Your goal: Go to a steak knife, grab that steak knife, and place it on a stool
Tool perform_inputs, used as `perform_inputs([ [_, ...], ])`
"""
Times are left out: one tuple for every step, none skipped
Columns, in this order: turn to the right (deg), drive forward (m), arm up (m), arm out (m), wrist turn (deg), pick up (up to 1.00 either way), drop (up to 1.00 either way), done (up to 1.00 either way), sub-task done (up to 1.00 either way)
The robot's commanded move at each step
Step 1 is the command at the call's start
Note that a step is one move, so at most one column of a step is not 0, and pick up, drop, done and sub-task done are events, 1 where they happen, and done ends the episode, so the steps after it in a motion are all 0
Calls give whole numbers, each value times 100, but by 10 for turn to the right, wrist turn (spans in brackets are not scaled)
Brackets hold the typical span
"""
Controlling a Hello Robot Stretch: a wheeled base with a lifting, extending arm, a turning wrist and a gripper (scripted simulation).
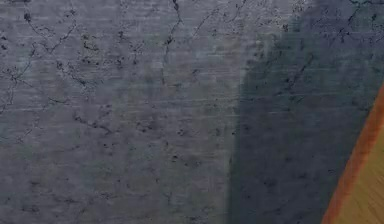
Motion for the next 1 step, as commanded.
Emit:
perform_inputs([
  [-450,0,0,0,0,0,0,0,0],
])
